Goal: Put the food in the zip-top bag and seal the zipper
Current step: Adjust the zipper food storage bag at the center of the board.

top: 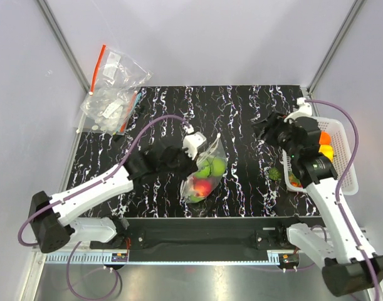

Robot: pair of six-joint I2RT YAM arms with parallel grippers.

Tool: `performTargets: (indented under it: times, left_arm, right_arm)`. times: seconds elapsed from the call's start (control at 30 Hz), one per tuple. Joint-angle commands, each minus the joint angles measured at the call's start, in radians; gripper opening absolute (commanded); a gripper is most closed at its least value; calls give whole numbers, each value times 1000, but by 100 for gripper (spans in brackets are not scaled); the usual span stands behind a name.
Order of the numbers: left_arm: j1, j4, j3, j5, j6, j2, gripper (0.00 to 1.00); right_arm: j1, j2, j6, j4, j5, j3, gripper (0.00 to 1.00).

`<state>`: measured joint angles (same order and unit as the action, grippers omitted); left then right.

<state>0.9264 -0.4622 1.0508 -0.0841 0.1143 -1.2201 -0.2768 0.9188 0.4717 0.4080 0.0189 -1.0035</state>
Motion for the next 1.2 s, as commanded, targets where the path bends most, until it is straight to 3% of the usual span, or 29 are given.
performTargets:
  times: [0.0,0.07,0.1,0.17,0.33,0.47,0.73,1.17]
  left_arm:
    - [-18,180,-89,-149,27,60,0]
    - [-34,194,-132,-152,31,82,0]
    - [-38,188,-140,-151,33,88,0]
    - [-49,188,-162,-134,38,108,0]
    - [-64,217,-225,-114,79,149,0]
    - [-74,241,-262,-115,90,188,0]
    - [-74,275,-295,-149,99,228,0]
    - [-74,277,-293,-160,108,218,0]
  right_arm:
    - [152,45,-67,-374,511,146,65]
    - [171,54,-27,-611,677,294,71]
    - [171,61,-21,-828,734,337,78]
    - [171,87,-7,-970,817,404,81]
    - [171,205,-68,-1017,1016,379,79]
    - [163,272,-56,-1176,1116,391,78]
    - [48,386,-269,-1094,1107,330,79]
    - [-1,518,-332,-1064,1098,238,75]
